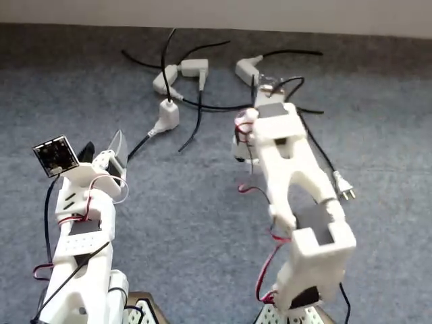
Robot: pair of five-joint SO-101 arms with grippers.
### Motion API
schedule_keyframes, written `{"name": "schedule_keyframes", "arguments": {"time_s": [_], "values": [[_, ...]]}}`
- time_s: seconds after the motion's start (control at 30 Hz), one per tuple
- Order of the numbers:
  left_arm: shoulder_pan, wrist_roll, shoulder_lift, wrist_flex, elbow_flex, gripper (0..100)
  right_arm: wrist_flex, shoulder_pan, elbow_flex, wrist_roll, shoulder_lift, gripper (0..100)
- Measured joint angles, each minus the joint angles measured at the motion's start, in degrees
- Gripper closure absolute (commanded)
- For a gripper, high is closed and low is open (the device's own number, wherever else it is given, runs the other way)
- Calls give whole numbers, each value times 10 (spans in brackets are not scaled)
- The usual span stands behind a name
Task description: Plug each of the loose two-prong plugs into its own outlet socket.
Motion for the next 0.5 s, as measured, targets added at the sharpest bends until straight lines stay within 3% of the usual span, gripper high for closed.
{"name": "schedule_keyframes", "arguments": {"time_s": [0.23,0.37,0.5], "values": [[0,0,0,0,0,748,47,-38,-179,-68,183,830],[0,0,0,0,0,748,85,-42,-242,-76,214,737],[0,0,0,0,0,748,104,-57,-265,-77,217,722]]}}
